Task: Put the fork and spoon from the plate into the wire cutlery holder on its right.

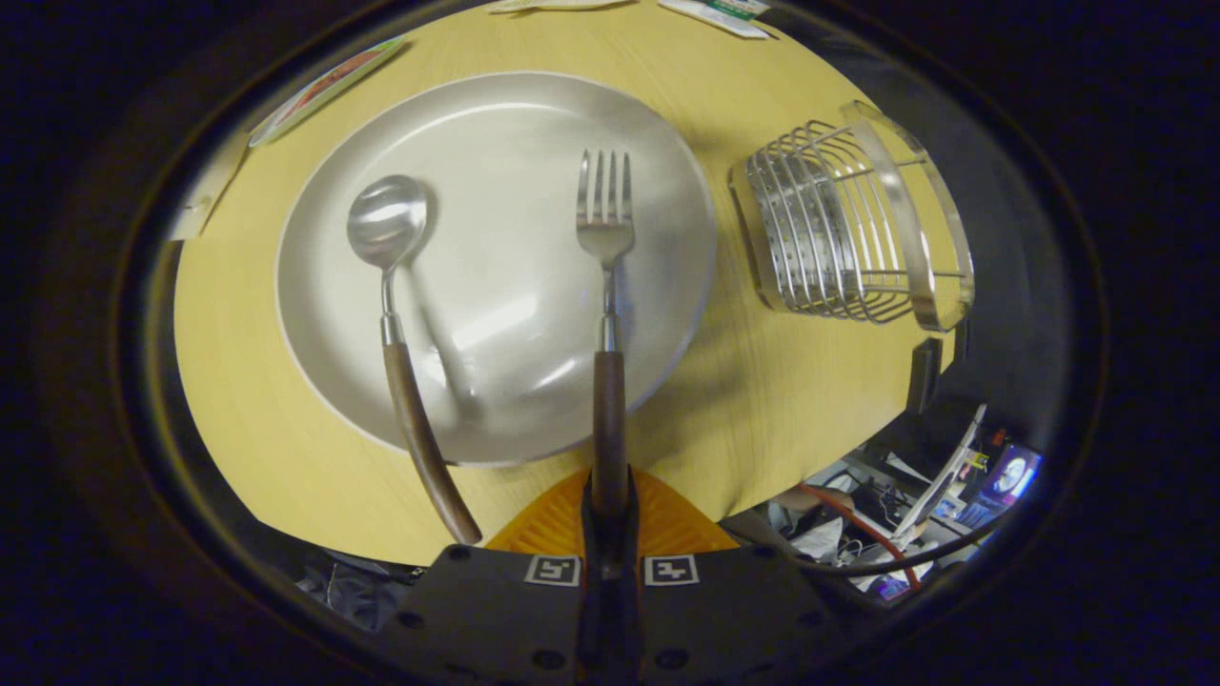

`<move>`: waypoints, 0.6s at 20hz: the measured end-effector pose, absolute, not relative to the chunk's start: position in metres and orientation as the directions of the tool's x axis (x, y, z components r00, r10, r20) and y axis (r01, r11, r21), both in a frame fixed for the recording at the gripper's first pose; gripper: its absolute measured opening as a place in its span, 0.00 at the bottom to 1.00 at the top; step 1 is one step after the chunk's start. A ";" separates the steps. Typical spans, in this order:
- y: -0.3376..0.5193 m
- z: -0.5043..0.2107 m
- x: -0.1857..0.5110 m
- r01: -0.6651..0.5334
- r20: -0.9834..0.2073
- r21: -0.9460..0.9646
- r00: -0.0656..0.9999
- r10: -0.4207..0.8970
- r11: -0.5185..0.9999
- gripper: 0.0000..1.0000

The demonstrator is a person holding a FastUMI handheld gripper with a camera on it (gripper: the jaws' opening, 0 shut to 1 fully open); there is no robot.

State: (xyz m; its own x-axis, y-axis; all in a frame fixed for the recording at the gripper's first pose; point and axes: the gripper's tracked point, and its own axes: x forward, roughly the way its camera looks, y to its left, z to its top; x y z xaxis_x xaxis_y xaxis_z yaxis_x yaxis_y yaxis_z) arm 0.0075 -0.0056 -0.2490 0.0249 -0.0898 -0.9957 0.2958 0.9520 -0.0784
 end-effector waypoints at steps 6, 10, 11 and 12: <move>-0.014 -0.199 -0.002 0.352 -0.996 -0.080 0.002 -0.086 0.933 0.09; -0.016 -0.177 -0.007 0.363 -0.996 -0.083 -0.003 -0.088 0.928 0.07; -0.015 -0.170 -0.010 0.377 -0.997 -0.073 -0.011 -0.074 0.923 0.07; -0.014 -0.161 -0.012 0.389 -0.998 -0.062 -0.013 -0.062 0.919 0.07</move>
State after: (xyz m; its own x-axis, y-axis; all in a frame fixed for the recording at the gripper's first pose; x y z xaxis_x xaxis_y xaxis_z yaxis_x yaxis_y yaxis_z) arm -0.0123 -0.0137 -0.1613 -0.0133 -0.0616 -0.9980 0.3890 0.9191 -0.0619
